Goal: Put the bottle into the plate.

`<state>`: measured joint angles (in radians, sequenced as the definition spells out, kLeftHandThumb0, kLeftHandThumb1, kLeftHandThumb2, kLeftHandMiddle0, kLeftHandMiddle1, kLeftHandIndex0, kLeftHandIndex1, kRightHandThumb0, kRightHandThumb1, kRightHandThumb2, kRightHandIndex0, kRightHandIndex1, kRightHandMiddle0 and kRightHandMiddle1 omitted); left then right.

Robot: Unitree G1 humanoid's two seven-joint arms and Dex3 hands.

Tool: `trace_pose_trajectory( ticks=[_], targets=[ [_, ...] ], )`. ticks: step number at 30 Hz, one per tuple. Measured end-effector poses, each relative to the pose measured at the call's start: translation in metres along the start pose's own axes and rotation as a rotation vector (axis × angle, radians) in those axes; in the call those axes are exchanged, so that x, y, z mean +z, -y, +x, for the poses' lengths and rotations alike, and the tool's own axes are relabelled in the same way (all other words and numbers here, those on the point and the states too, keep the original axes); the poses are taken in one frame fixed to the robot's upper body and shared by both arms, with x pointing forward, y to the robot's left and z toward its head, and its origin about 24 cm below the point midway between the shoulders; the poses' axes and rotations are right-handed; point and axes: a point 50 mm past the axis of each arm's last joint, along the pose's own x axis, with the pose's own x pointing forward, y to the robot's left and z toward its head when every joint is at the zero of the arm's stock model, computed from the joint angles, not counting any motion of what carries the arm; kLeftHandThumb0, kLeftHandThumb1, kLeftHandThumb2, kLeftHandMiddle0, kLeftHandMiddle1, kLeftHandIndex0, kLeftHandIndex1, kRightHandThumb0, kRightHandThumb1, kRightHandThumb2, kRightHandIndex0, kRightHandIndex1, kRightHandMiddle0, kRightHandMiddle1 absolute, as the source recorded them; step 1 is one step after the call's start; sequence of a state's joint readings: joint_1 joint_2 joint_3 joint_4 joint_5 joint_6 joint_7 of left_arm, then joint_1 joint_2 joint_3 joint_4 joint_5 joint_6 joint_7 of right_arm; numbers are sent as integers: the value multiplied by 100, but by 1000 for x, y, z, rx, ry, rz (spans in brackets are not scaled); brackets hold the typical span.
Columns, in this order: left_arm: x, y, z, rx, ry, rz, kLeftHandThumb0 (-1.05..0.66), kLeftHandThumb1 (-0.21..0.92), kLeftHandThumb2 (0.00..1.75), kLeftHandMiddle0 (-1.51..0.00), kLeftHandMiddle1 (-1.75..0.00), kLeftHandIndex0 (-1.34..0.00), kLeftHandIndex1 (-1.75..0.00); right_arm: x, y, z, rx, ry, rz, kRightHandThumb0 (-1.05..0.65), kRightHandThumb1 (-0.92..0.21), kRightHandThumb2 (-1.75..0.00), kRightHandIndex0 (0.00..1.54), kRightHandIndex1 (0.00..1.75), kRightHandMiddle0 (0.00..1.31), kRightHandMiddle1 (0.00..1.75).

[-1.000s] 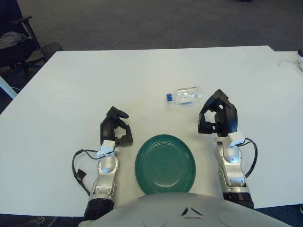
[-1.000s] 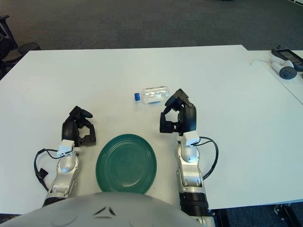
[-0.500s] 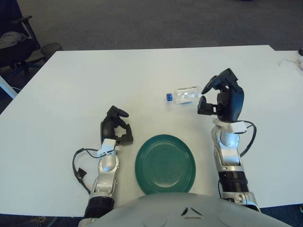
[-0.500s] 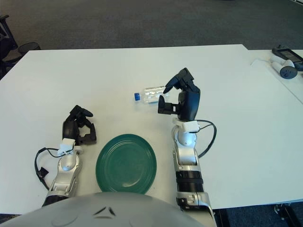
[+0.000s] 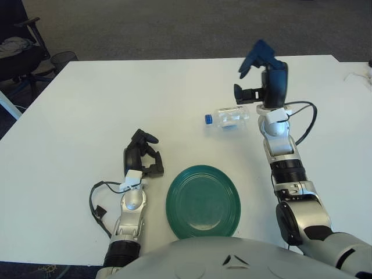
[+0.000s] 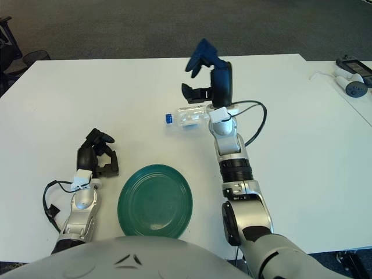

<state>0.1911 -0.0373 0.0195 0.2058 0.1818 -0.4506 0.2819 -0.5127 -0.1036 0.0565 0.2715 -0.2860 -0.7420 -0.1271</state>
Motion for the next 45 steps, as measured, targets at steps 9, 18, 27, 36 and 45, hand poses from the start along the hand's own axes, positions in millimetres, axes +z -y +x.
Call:
trace_pose_trajectory(
  ticks=[9,18,27,36,45],
  targets=[
    [0,0,1,-2,-2,-6,0,-7,175,-88,-175,-71,-171,-8,-7,23,187,-55,27,0,-1,-157,93,146,65,175],
    [0,0,1,0,-1,-7,0,-7,175,-88,-175,-70,-172,-12,1,41,391,-74,-115,0,-12,-152,76,170,55,172],
    [2,1,2,2,9,-7,0,-7,175,-88,-175,-71,-172,-15,5,32,793,-172,-225,-59,-72,-66,11,83,14,111],
    [0,0,0,6,-2,-6,0,-6,175,-88,-175,-69,-174,-7,30,27,1190,-255,-462,-103,-90,-19,0,2,0,4],
    [-1,0,-1,8,-7,-10,0,-6,175,-88,-175,-68,-175,3,38,39,1245,-200,-658,-105,-91,-9,0,0,0,0]
  ],
)
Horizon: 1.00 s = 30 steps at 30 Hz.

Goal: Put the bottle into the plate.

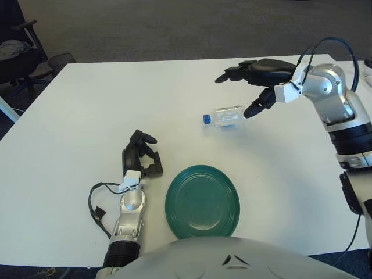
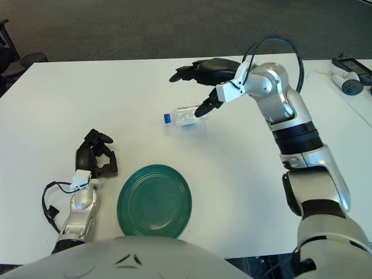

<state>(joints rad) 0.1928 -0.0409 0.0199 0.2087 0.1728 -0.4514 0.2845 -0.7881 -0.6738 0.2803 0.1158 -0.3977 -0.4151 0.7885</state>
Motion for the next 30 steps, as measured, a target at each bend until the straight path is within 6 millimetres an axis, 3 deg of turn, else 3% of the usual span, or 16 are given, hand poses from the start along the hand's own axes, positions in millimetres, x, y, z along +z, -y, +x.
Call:
trace_pose_trajectory(
  ticks=[14,25,30],
  targets=[
    [1,1,1,-1,4,6,0,-6,175,-88,-175,-69,-173,-3,-9,7,82,-32,-81,-105,-90,-5,0,0,0,0],
    [0,1,2,3,5,6,0,-7,175,-88,-175,-70,-172,-11,-11,10,35,-103,-104,-105,-91,-5,0,0,0,0],
    [0,1,4,6,4,9,0,-7,175,-89,-175,-71,-171,-24,-20,26,9,-148,-82,-105,-91,-4,0,0,0,0]
  ],
)
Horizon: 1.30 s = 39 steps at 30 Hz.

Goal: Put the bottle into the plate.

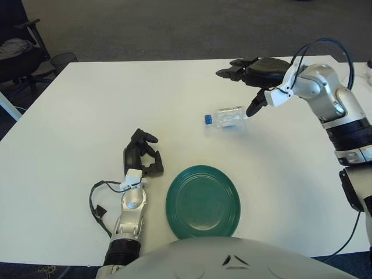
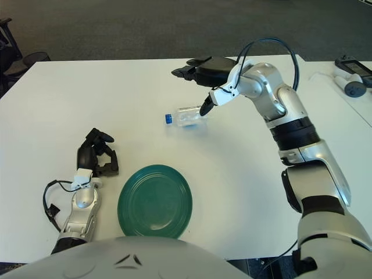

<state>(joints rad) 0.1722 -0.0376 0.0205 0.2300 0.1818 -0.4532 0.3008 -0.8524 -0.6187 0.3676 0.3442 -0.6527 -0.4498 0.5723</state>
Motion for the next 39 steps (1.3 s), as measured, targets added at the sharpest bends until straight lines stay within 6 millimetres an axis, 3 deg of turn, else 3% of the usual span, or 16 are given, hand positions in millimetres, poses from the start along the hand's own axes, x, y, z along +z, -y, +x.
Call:
trace_pose_trajectory(
  ticks=[11,19,39],
  targets=[
    [1,1,2,-3,7,-7,0,-7,175,-88,-175,-69,-173,-8,-54,39,16,-83,56,-105,-92,-4,0,0,0,0],
    [1,0,2,0,4,-14,0,-6,175,-88,-175,-68,-175,-11,-62,43,-6,-121,51,-105,-92,-5,0,0,0,0],
    [0,-1,2,-2,1,-15,0,-6,175,-88,-174,-68,-175,-10,-96,62,212,-208,13,-105,-92,-8,0,0,0,0]
  ],
)
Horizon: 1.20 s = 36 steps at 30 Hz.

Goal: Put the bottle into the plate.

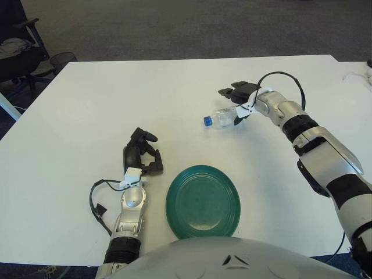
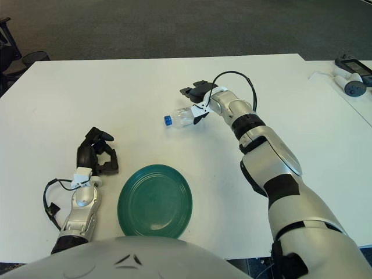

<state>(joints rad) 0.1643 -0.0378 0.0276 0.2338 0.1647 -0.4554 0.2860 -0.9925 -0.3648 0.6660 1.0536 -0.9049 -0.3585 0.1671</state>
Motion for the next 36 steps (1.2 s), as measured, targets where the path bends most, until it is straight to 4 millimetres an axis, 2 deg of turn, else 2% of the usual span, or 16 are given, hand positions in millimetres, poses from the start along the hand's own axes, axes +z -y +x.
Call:
trace_pose_trajectory(
  ticks=[18,36],
  targets=[
    [0,0,0,0,0,1,0,-6,175,-88,-173,-68,-175,-1,-2,1,37,3,-25,-105,-92,-9,0,0,0,0],
    [0,0,0,-1,0,-2,0,-6,174,-88,-174,-68,-175,2,-15,3,111,11,-34,-105,-92,-12,0,0,0,0]
  ],
)
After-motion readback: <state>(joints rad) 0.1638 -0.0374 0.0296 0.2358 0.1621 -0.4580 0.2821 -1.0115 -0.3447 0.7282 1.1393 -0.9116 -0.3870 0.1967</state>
